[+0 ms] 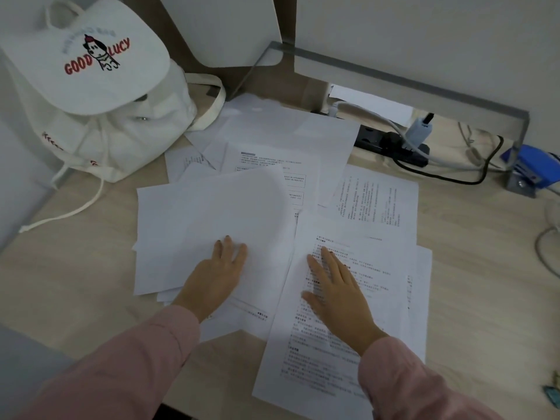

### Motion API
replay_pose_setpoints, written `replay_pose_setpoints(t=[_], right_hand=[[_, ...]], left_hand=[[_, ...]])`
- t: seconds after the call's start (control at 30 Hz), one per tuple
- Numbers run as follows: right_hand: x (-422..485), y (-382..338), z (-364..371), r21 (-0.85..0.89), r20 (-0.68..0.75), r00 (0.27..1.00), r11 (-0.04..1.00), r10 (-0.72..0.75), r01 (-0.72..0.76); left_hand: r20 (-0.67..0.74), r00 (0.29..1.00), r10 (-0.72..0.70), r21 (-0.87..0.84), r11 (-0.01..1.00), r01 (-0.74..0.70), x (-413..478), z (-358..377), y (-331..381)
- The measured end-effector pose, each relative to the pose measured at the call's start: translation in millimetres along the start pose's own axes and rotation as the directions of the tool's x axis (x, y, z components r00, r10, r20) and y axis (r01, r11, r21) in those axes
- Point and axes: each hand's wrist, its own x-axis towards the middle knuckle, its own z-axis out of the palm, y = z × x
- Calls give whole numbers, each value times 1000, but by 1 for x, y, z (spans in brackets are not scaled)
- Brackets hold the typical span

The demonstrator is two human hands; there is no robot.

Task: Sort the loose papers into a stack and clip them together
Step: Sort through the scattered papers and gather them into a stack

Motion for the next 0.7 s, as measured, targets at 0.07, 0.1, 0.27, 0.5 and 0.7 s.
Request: replay_pose_setpoints(t=[0.07, 0.1, 0.27, 0.5, 0.7], right_hand=[[0, 1, 0, 5, 5, 1000, 1000, 4, -4], [0, 1, 0, 13, 1, 1000, 1000, 5, -5], [0, 0, 1, 0, -3, 1000, 1000, 1, -1], [0, 1, 2, 14, 15, 1000, 1000, 4, -4], [2, 1, -5, 204, 38, 998, 978, 47, -53]], left_hand=[[58, 998, 22, -66, 998, -18, 0, -4, -2], [106, 994, 34, -88, 996, -25, 0, -5, -3], [216, 976, 16, -52, 999, -4, 6, -8, 4], [-29, 1000, 5, 6, 1000, -5, 9, -5, 0], [-227, 957, -178, -275, 955, 113, -12, -55, -25]])
